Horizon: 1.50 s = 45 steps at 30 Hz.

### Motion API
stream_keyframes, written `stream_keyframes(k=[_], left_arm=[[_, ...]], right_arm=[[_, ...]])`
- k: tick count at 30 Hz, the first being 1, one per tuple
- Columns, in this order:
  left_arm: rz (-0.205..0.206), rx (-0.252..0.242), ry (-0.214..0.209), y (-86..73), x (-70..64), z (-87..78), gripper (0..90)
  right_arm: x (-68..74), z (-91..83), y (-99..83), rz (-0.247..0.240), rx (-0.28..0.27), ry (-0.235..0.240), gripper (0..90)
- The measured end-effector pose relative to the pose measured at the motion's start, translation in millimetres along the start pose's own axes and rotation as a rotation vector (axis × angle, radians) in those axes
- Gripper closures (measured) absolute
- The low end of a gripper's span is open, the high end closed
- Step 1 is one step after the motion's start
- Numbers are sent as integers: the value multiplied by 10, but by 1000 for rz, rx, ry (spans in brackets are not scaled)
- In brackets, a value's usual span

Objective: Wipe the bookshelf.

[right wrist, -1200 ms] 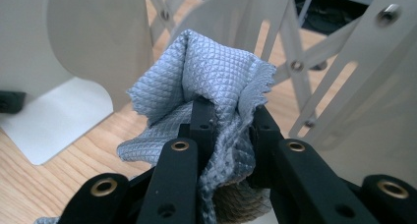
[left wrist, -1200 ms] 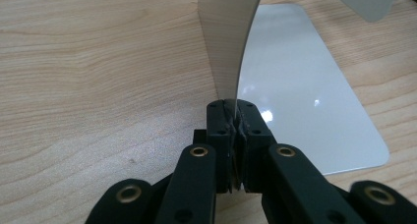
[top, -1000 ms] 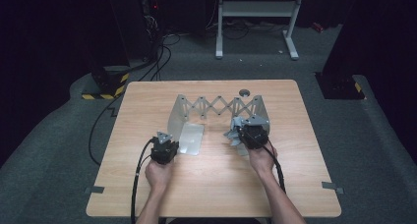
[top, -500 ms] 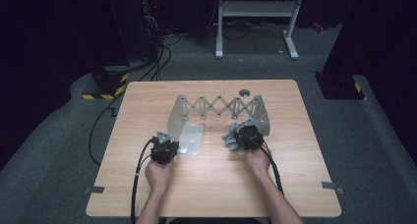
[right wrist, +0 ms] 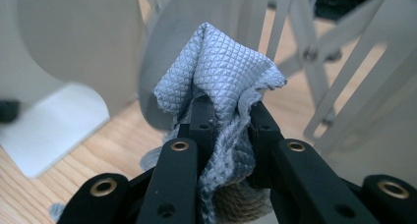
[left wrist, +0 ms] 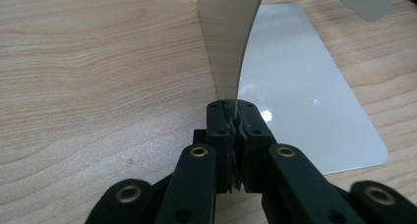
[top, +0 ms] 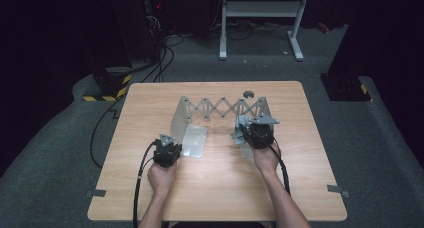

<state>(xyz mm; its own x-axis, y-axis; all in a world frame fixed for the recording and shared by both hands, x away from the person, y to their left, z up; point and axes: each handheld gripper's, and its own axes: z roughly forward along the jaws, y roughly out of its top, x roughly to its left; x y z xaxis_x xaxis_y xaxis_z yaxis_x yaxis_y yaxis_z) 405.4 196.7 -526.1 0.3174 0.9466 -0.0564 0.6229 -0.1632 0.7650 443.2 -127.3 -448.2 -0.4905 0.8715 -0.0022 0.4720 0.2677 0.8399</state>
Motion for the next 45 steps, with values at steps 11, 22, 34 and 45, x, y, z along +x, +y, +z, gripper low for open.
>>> stream_keyframes(k=[11,22,34,45], left_arm=[[0,-1,-3,-3,-4,-1,855],[-2,0,-9,-4,2,-4,856],[-5,-1,-12,-4,7,-3,855],[-2,1,-14,-7,1,-6,856]], right_arm=[[-6,-113,152,-8,-47,-5,781],[-17,241,-70,0,77,-32,781],[-80,468,-213,31,153,-21,780],[-103,70,154,48,-1,-19,780]])
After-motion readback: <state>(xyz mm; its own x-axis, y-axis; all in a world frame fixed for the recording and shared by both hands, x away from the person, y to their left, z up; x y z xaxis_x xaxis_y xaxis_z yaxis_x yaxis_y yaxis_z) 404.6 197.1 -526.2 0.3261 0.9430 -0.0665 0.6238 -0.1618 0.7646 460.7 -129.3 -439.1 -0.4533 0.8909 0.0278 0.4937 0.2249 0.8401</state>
